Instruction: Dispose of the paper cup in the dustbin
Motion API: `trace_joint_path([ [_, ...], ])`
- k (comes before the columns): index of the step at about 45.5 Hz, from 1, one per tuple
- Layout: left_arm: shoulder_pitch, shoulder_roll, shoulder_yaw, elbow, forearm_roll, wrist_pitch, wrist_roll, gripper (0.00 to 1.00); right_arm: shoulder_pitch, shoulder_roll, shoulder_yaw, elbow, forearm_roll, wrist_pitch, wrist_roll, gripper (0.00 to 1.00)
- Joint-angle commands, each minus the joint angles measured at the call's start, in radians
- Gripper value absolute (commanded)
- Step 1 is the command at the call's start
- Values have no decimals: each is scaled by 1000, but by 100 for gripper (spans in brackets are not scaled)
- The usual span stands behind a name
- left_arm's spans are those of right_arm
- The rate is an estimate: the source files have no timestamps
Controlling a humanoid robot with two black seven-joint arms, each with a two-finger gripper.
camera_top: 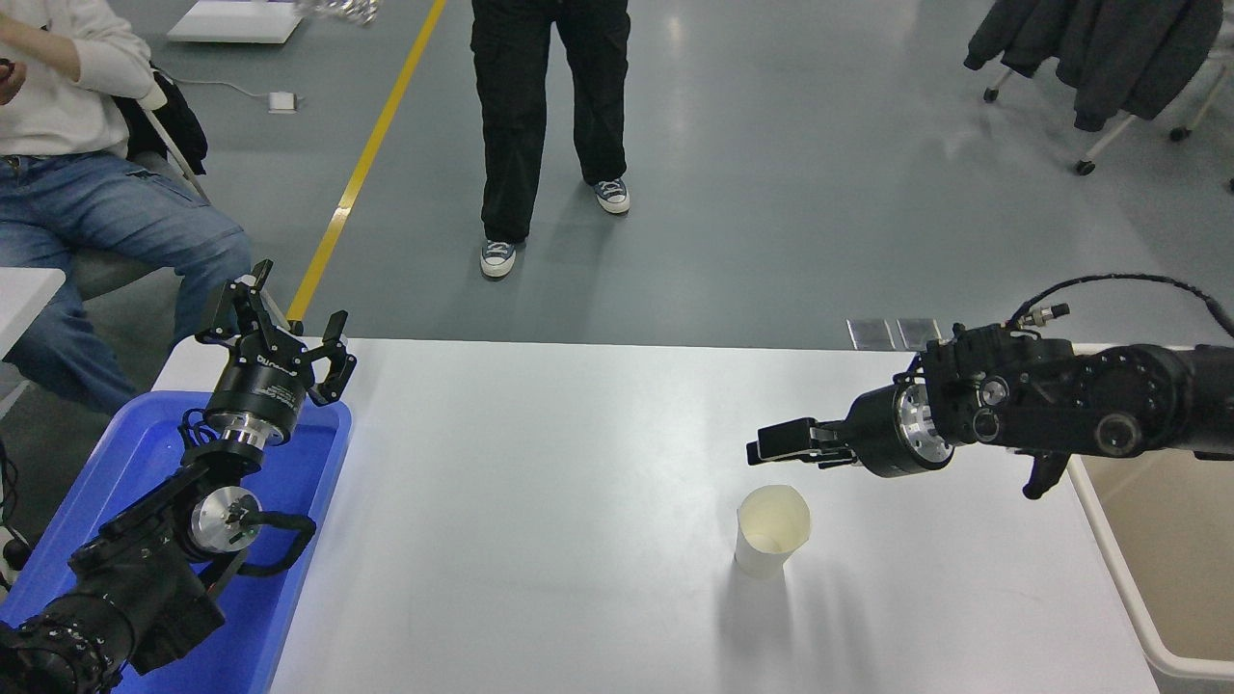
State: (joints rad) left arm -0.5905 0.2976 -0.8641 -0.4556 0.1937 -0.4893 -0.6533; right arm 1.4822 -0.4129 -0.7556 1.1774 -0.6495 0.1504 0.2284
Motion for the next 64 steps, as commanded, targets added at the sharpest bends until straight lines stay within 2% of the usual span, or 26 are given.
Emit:
trace_joint_path([
  [1, 0, 2, 0, 0, 0, 0, 0, 100, -28, 37, -37, -45, -21, -21, 0, 100],
  [28, 0, 2, -1, 0, 0, 0, 0, 100, -146, 40, -31, -120, -59, -58, 20, 98],
  [45, 0, 2, 0, 0, 0, 0, 0, 100, -224, 52, -22, -168, -58, -100, 92, 97],
  [49, 0, 2, -1, 0, 0, 0, 0, 100, -237, 54, -22, -170, -58, -103, 112, 90],
  [52, 0, 2, -1, 0, 0, 0, 0, 100, -244, 54, -22, -170, -58, -104, 121, 79],
  [56, 0, 2, -1, 0, 0, 0, 0, 100, -246, 54, -22, -168, -59, -110, 137, 57],
  [62, 0, 2, -1, 0, 0, 0, 0, 100, -244, 54, -24, -168, -73, -115, 140, 39],
  [63, 0, 2, 0, 0, 0, 0, 0, 100, -244, 54, -24, -168, -75, -115, 140, 35],
  [64, 0, 2, -1, 0, 0, 0, 0, 100, -244, 54, -24, -168, -75, -115, 140, 25],
])
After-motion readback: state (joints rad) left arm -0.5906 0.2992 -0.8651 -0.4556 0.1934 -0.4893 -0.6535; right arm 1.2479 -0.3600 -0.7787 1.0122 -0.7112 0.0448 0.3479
